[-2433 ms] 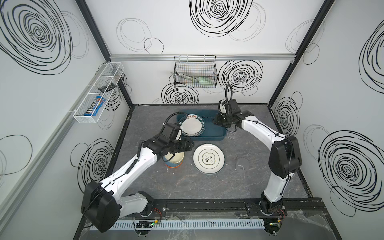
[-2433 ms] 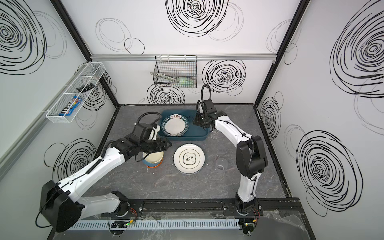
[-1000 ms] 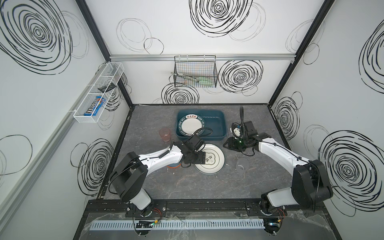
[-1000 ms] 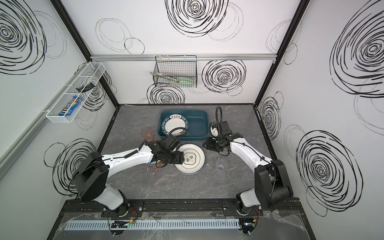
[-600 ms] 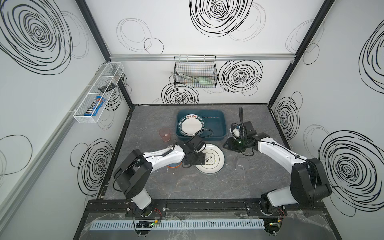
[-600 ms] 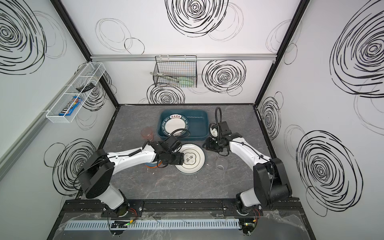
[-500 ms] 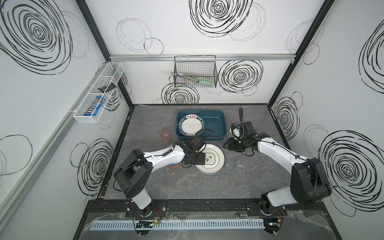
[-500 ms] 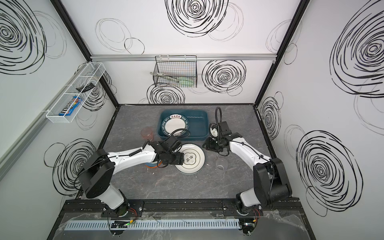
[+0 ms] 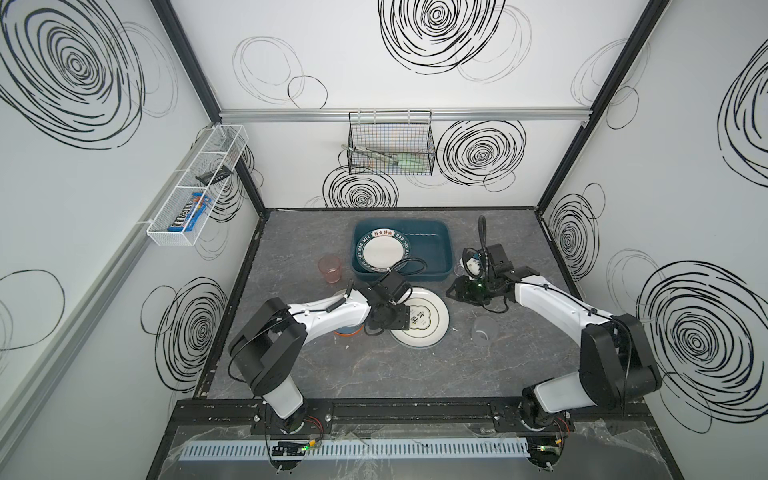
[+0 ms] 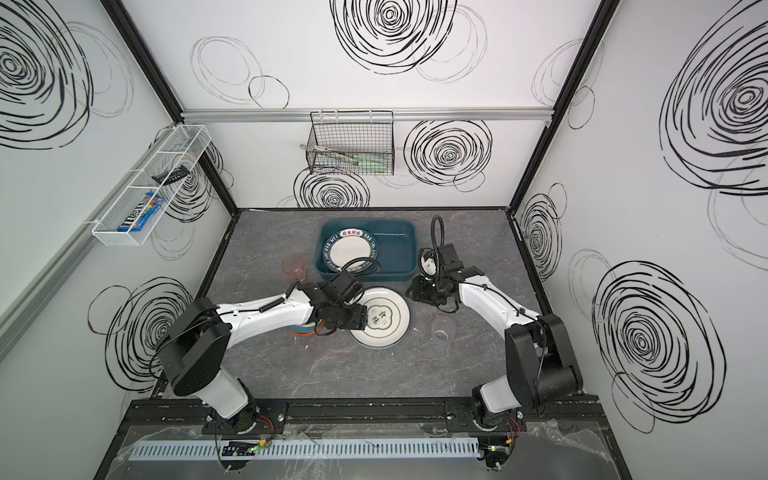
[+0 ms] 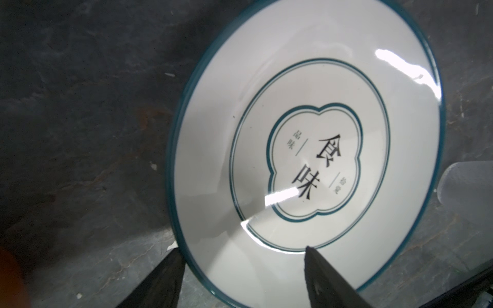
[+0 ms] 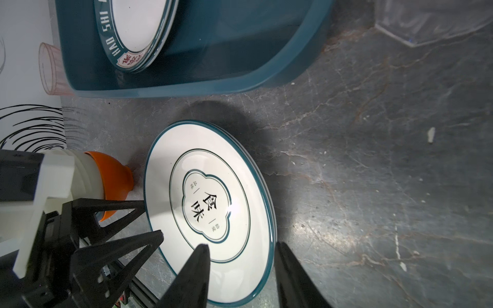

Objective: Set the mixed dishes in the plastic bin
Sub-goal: 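Pinch the flower-motif plate rim with the right gripper while the left steadies it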

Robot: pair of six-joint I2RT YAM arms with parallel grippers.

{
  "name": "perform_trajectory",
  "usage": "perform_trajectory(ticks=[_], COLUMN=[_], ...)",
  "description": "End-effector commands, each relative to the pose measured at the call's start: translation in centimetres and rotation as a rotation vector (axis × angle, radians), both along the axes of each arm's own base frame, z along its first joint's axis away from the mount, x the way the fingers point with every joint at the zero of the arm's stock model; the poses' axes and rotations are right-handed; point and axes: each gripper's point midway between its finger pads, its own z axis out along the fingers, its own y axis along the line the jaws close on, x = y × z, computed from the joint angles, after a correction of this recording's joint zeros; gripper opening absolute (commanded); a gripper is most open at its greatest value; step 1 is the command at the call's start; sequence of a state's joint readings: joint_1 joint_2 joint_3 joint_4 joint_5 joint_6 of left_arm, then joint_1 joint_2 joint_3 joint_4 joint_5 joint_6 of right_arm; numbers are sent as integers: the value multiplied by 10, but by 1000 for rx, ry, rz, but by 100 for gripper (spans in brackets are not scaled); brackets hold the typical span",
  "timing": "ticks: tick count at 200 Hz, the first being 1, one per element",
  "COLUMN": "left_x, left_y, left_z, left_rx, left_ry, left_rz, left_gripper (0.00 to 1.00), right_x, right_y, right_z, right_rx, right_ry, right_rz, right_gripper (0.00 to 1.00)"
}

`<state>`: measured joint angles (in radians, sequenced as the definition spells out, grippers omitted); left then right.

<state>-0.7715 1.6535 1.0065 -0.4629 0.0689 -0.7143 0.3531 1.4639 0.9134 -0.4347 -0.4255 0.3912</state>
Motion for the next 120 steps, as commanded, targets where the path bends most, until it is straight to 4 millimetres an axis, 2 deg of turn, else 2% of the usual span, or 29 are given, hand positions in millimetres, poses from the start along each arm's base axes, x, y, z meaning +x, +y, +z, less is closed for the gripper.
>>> perform_trajectory(ticks=[1, 68, 120], left_x=[10, 10, 10], left_y=[-9, -12, -12], left_z=[11, 8, 5], left_rx=[-26, -24, -20], left_ry=[-43, -33, -28], left_rz=[-4, -12, -15], left_gripper=[74, 70, 70], right_x=[-3, -2, 2], right_y=[0, 3, 13], right_z=[-9, -18, -25], right_rx=[-1, 2, 11], right_ry=[22, 42, 58], right_rz=[12, 19, 39], right_gripper=[45, 44, 46])
